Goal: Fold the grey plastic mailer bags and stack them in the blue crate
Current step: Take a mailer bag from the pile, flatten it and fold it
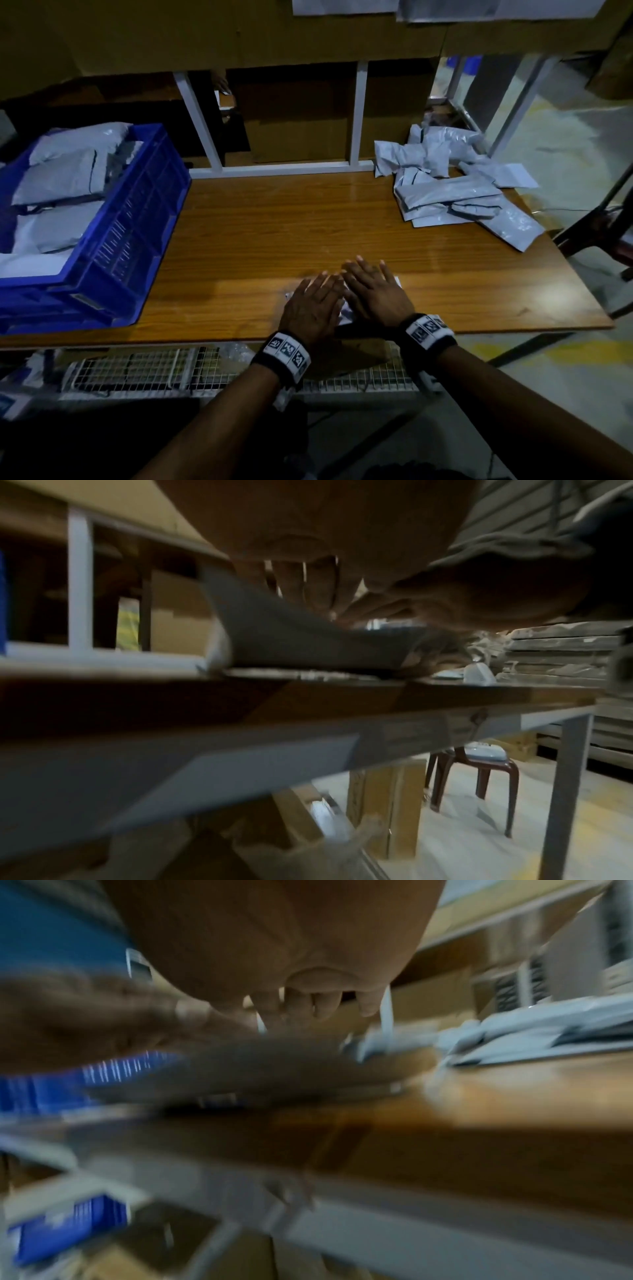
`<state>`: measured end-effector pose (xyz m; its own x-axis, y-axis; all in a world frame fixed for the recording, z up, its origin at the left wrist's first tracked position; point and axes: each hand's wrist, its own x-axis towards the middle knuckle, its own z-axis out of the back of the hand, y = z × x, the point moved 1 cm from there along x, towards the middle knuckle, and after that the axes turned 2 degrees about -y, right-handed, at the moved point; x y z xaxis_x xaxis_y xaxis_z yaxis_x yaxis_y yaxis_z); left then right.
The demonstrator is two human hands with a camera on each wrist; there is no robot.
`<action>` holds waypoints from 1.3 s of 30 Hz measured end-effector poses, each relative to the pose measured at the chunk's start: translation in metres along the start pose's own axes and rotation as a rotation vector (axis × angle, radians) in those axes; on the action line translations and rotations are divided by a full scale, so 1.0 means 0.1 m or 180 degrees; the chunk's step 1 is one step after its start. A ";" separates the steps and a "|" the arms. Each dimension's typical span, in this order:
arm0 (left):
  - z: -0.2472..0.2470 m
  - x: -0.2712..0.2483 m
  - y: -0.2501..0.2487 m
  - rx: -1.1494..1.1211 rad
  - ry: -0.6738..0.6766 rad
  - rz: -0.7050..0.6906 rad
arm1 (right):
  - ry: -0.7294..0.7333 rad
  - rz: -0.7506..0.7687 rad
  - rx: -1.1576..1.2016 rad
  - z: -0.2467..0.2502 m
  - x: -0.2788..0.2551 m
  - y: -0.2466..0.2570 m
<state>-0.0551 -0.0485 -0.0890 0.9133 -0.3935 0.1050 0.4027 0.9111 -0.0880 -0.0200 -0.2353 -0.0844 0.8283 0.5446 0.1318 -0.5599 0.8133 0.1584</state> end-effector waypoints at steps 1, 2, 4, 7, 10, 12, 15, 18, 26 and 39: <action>-0.05 0.04 0.00 0.0087 0.0240 0.0020 | 0.0180 0.0030 -0.0049 -0.10 0.04 -0.03; -0.11 0.05 0.02 0.0115 0.0502 0.0075 | 0.0308 0.0054 -0.0117 -0.18 0.04 -0.05; -0.19 0.02 0.06 0.0215 0.0671 0.0061 | 0.0369 0.0074 -0.0244 -0.32 -0.05 -0.09; -0.28 -0.05 0.11 0.0233 0.0641 -0.0042 | 0.0294 0.0103 -0.0389 -0.44 -0.14 -0.10; -0.38 -0.06 0.15 0.0198 0.0334 -0.0075 | 0.0295 0.0125 -0.0417 -0.50 -0.14 -0.14; -0.44 -0.07 0.15 0.0206 0.0267 -0.0094 | 0.0293 0.0151 -0.0410 -0.52 -0.13 -0.14; -0.46 -0.08 0.15 0.0235 0.0122 -0.0152 | 0.0259 0.0180 -0.0395 -0.53 -0.16 -0.15; -0.46 -0.07 0.16 0.0242 0.0255 -0.0146 | 0.0232 0.0191 -0.0378 -0.52 -0.15 -0.14; -0.39 -0.05 0.15 0.0325 0.0539 -0.0073 | 0.0474 0.0113 -0.0248 -0.42 -0.11 -0.10; 0.12 -0.13 0.40 -0.2440 0.0149 0.3225 | 0.0378 -0.2555 0.1574 0.19 -0.14 -0.51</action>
<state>-0.0512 -0.0056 -0.0824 0.8266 0.4167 -0.3783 -0.5567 0.5073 -0.6578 -0.0033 -0.2888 -0.0756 0.9510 -0.0997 -0.2926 0.2545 0.7896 0.5584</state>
